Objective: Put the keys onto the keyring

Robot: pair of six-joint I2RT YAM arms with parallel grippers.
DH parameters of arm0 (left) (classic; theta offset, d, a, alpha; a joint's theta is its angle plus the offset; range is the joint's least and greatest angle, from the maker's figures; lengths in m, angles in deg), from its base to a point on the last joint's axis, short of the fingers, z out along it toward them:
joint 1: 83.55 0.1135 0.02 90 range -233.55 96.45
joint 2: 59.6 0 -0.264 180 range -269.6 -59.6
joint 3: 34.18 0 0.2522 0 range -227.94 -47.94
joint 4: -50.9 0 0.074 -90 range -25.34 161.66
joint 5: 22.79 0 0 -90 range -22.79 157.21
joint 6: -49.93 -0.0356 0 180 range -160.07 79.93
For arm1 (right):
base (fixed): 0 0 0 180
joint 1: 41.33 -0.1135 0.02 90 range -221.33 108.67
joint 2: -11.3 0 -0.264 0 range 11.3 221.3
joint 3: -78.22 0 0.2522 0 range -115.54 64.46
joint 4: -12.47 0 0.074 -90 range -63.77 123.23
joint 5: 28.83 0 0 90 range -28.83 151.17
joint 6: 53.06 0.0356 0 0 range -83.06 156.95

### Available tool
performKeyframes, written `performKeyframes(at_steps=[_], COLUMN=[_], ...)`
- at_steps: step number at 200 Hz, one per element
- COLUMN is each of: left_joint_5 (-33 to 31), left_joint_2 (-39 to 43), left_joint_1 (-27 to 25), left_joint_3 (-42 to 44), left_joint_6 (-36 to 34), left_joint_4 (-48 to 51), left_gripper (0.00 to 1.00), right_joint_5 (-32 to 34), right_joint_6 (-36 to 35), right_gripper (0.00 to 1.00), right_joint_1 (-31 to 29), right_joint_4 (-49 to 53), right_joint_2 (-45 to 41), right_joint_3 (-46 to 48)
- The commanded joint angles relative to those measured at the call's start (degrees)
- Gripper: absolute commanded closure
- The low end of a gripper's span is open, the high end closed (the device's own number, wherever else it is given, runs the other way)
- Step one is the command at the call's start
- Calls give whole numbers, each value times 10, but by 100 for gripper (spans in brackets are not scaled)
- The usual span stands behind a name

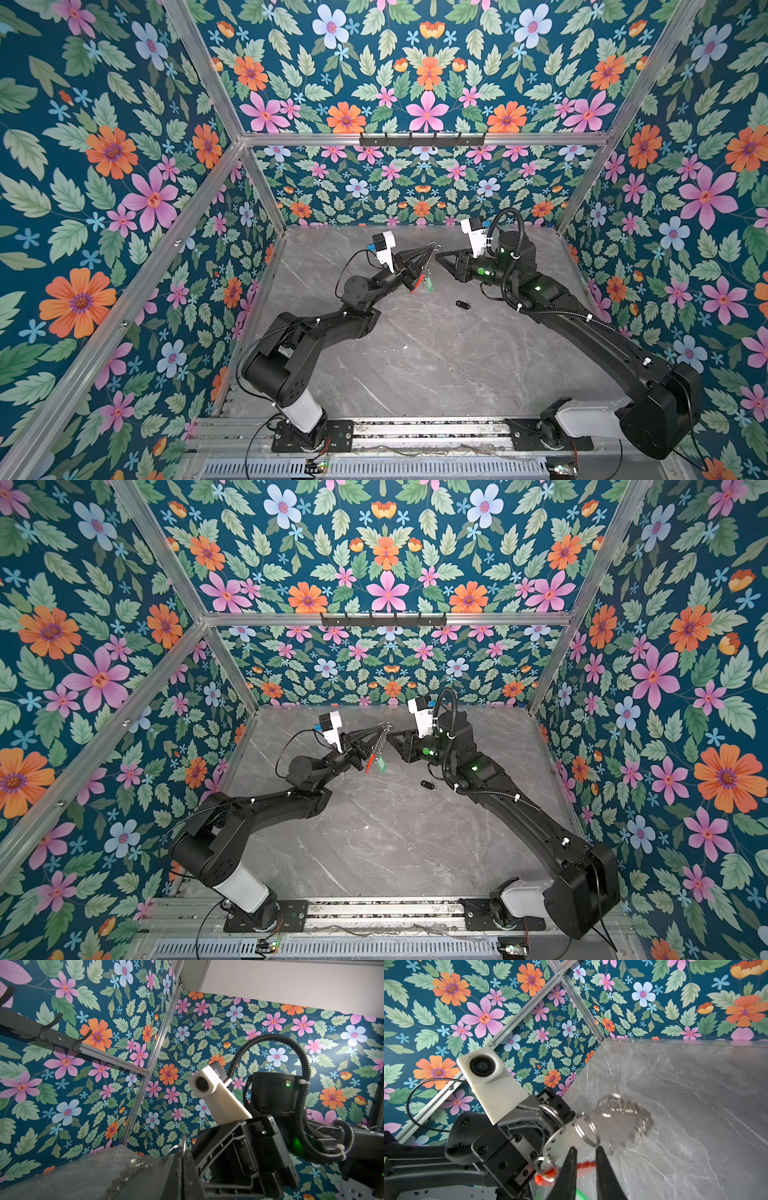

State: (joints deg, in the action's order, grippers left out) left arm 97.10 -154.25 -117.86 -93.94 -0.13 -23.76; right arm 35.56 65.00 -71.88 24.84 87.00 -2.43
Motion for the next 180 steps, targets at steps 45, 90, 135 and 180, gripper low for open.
performKeyframes(at_steps=[45,90,135,180], left_joint_5=[19,43,51,62], left_joint_2=[-11,-18,-17,-19], left_joint_1=[-5,-6,-7,-7], left_joint_3=[-18,-37,-43,-49], left_joint_6=[37,63,69,77], left_joint_4=[-70,-72,-72,-72], left_gripper=[100,100,100,100], right_joint_5=[-14,-76,-102,-122], right_joint_6=[-53,-44,-27,-19], right_gripper=[81,81,82,82], right_joint_1=[18,33,35,35], right_joint_4=[22,3,-14,-29], right_joint_2=[-26,-17,-9,1], right_joint_3=[-33,-52,-54,-61])
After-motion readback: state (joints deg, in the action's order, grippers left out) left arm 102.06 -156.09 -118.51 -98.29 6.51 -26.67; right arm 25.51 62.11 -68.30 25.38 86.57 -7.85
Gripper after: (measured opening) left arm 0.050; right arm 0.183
